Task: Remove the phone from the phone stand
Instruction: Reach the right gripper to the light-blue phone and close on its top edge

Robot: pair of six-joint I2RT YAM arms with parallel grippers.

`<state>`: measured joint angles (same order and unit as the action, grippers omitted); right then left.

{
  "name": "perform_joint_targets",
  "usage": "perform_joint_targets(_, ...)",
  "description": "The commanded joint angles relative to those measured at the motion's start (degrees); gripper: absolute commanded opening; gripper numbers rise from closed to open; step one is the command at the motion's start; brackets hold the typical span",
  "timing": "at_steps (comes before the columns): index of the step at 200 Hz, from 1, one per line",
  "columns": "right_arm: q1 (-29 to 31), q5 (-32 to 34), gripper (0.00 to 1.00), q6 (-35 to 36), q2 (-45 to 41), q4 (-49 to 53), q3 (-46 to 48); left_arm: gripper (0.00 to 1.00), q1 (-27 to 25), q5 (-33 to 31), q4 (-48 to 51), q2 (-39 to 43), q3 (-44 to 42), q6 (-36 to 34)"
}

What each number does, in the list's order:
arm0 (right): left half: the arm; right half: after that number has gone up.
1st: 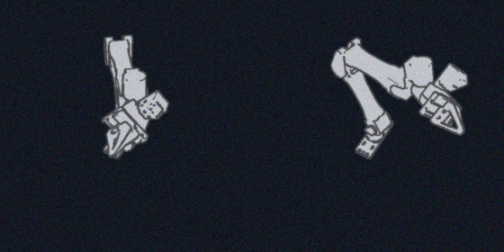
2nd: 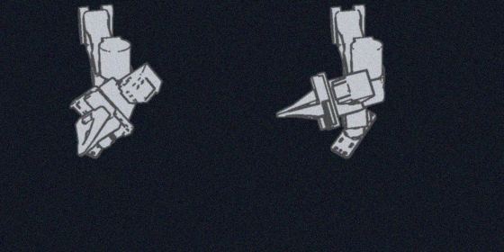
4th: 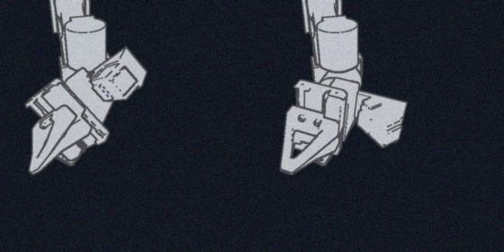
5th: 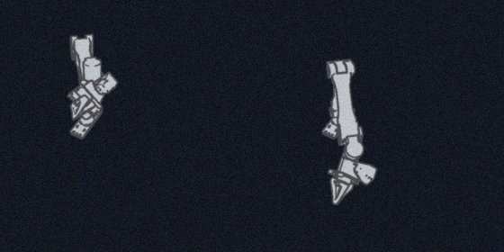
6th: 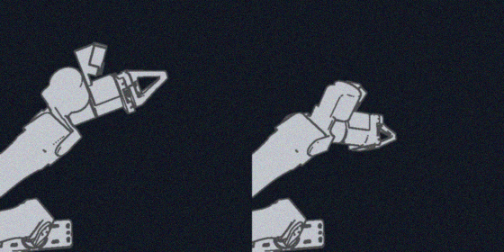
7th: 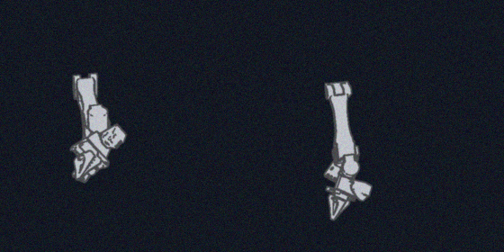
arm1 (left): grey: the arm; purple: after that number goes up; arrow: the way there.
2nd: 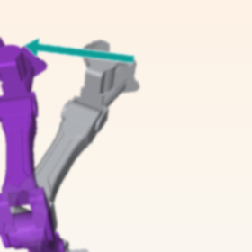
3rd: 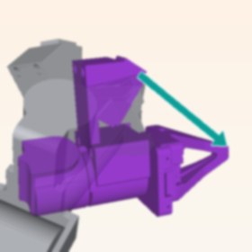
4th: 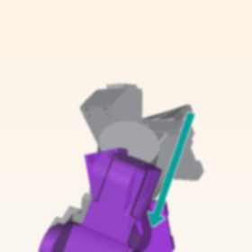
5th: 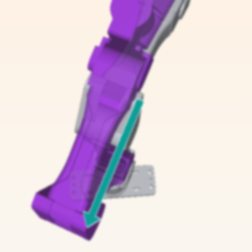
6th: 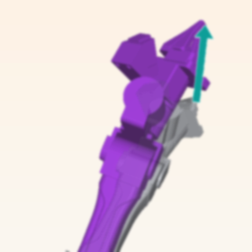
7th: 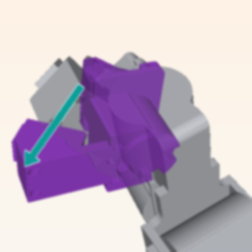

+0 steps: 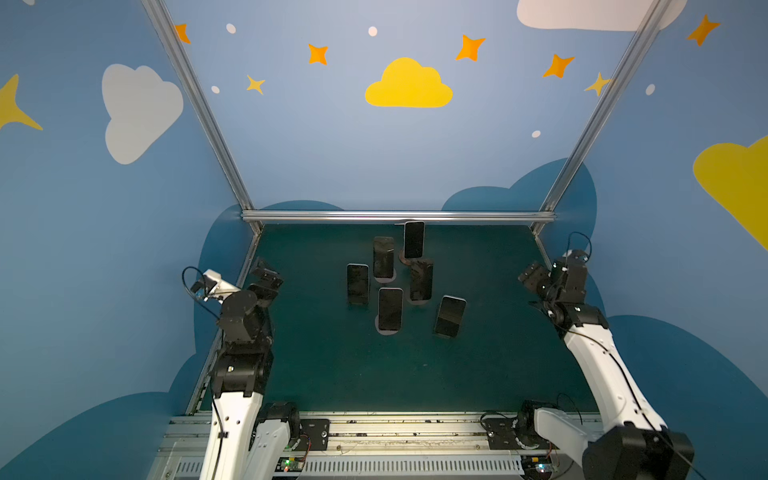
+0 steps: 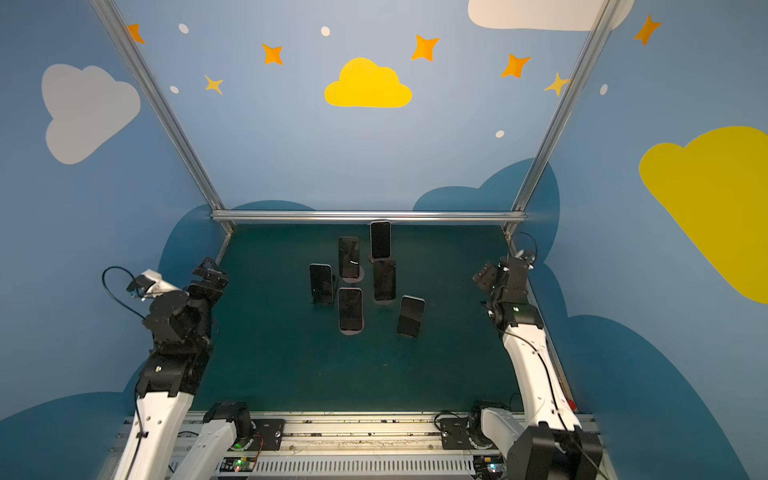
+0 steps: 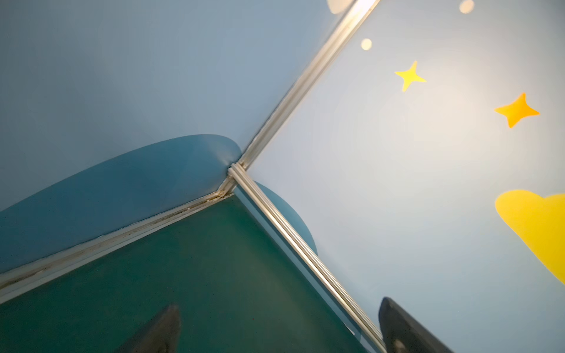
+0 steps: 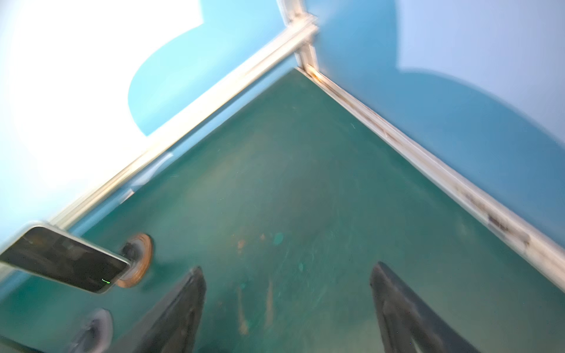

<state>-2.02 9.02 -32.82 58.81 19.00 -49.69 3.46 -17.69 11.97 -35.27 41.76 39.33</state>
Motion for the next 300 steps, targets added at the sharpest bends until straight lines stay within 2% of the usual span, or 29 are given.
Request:
perform_joint_targets(1, 2.72, -6.68, 0.87, -2.75, -1.67, 9.14, -2.67, 1.0, 0.26, 4.51, 8.74, -2.02, -0.18, 4.43)
perform_joint_targets(15, 5.94, -5.17, 0.9, -2.33, -2.08, 14.11, -4.85, 1.0, 0.33, 7.07, 13.45, -5.04, 2.18, 5.28)
perform_joint_targets(22, 8.15, -4.26, 0.97, -1.72, -2.73, 14.9, -4.74, 1.0, 0.29, 8.86, 14.88, -6.47, 2.92, 4.93)
perform_joint_targets(48, 18.6, 2.44, 0.97, -1.98, -5.3, 18.85, -4.19, 1.0, 0.31, 14.22, 19.0, -9.41, 3.72, 4.8)
perform_joint_targets(70, 26.16, 6.96, 0.98, -3.65, -7.83, 21.36, -4.39, 1.0, 0.27, 20.24, 17.33, -9.06, 1.8, 3.45)
perform_joint_targets(85, 30.43, 9.93, 0.98, -4.51, -8.36, 22.61, -5.42, 1.0, 0.17, 21.21, 17.19, -9.01, 1.14, 3.02)
perform_joint_targets(119, 38.88, 13.98, 0.98, -7.09, -3.73, 22.39, -8.31, 1.0, -0.76, 24.51, 16.57, -10.22, 0.92, 3.35)
perform_joint_targets(141, 43.25, 16.69, 0.99, -7.48, 0.52, 20.66, -9.43, 1.0, -0.59, 28.01, 14.44, -11.29, -0.32, 5.93)
perform_joint_targets(173, 45.37, 17.55, 0.99, -7.1, 5.21, 17.2, -10.81, 1.0, -0.07, 37.06, 8.12, -12.53, -2.94, 8.92)
perform_joint_targets(212, 46.59, 20.28, 0.99, -9.13, 9.21, 15.38, -10.51, 1.0, 0.49, 38.18, 8.53, -13.34, -3.14, 10.36)
perform_joint_targets(244, 46.81, 19.99, 0.99, -9.53, 10.43, 10.78, -8.51, 1.0, 0.58, 39.36, 7.72, -13.33, -3.7, 10.87)
perform_joint_targets(300, 47.11, 21.88, 0.99, -12.18, 13.46, 9.79, -7.9, 1.0, 0.67, 40.06, 7.63, -13.69, -3.79, 11.07)
